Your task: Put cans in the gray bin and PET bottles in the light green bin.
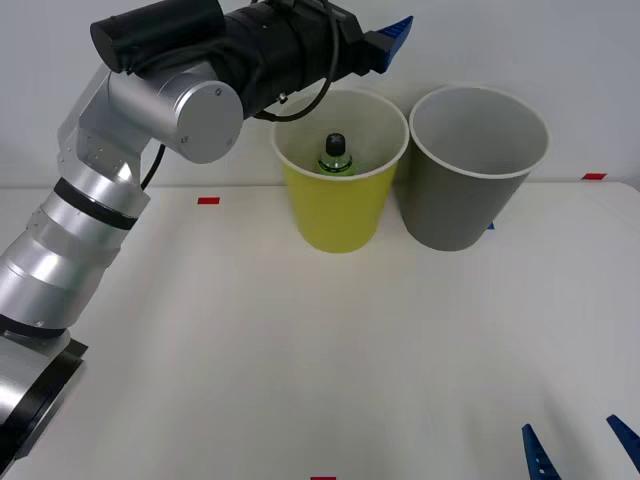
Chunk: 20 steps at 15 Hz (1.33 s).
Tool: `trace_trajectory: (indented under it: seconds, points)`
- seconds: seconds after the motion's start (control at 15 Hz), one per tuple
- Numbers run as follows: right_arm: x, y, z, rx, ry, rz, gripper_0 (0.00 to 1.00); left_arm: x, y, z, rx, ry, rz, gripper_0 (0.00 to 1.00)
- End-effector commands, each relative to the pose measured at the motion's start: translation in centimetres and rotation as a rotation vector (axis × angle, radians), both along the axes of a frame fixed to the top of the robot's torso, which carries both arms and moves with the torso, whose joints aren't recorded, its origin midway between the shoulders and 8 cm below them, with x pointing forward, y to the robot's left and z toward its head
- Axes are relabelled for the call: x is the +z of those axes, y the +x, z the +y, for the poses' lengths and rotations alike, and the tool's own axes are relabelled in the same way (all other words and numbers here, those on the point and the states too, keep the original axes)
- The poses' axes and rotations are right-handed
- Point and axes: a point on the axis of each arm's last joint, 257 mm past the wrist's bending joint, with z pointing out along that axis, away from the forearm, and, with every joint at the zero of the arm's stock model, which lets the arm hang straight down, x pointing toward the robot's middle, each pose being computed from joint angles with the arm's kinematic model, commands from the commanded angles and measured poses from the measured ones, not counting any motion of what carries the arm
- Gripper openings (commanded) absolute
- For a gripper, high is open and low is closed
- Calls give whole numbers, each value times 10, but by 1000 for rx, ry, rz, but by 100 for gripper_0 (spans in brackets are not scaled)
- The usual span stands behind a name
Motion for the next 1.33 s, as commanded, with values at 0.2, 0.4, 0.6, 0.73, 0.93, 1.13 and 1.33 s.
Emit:
trace_trajectory:
  seconds: [0.2, 0.4, 0.6, 0.73, 0.93, 1.13, 1.33]
  points:
    - [0, 0, 0, 0, 0, 0, 100, -2, -18, 11, -27, 67, 4, 100]
    - [0, 0, 0, 0, 0, 0, 100, -13, -37, 26, -34, 38, 54, 100]
    - [0, 0, 0, 0, 0, 0, 100, -22, -57, 47, -27, 40, 38, 100]
    - [0, 0, 0, 0, 0, 0, 100, -33, -74, 63, -12, 51, 25, 100]
    - [0, 0, 0, 0, 0, 0, 100, -49, -96, 85, 6, 41, 35, 100]
    - [0, 0, 0, 0, 0, 0, 100, -60, -112, 106, 41, 82, 83, 100]
    - [0, 0, 0, 0, 0, 0, 100, -69, -127, 124, 77, 93, 96, 100]
